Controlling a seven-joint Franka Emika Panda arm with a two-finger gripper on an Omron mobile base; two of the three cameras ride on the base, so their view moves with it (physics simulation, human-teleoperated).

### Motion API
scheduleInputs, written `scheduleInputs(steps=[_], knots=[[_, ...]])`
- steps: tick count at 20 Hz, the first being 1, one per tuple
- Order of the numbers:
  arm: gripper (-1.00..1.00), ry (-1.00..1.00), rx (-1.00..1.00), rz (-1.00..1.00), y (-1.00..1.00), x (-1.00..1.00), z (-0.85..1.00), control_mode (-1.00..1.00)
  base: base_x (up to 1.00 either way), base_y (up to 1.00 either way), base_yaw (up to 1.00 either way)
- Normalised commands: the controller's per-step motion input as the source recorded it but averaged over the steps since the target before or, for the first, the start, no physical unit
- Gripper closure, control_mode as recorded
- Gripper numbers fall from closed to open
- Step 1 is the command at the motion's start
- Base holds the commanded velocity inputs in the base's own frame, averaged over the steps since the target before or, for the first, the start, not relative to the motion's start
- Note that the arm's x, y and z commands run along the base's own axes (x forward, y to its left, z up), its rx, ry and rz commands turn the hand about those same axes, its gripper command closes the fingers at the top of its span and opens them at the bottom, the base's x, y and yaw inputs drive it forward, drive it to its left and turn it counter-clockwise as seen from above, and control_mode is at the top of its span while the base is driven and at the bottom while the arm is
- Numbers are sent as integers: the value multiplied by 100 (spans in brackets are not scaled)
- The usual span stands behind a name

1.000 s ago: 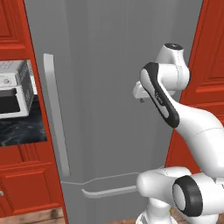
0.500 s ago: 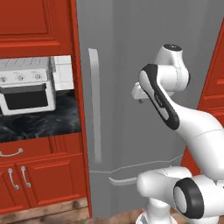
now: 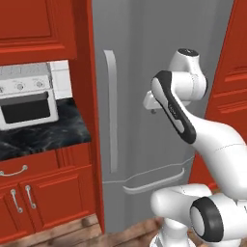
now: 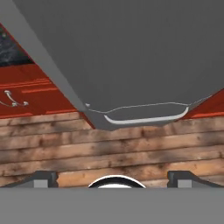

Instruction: Open the fridge, grab two sodas, and place both sodas inside the bowl with ice on the dining counter.

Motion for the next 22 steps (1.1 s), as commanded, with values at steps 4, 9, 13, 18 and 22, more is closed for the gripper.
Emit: scheduleInputs(steps=[4,9,13,18,22], knots=[[-100,0,0,0,0,0,0,100,-18,77,-33],[-100,0,0,0,0,0,0,100,-10,72,-32],[-100,0,0,0,0,0,0,100,-17,19,-25],[-100,0,0,0,0,0,0,100,-1,36,-22],[-100,0,0,0,0,0,0,100,-2,55,-25]])
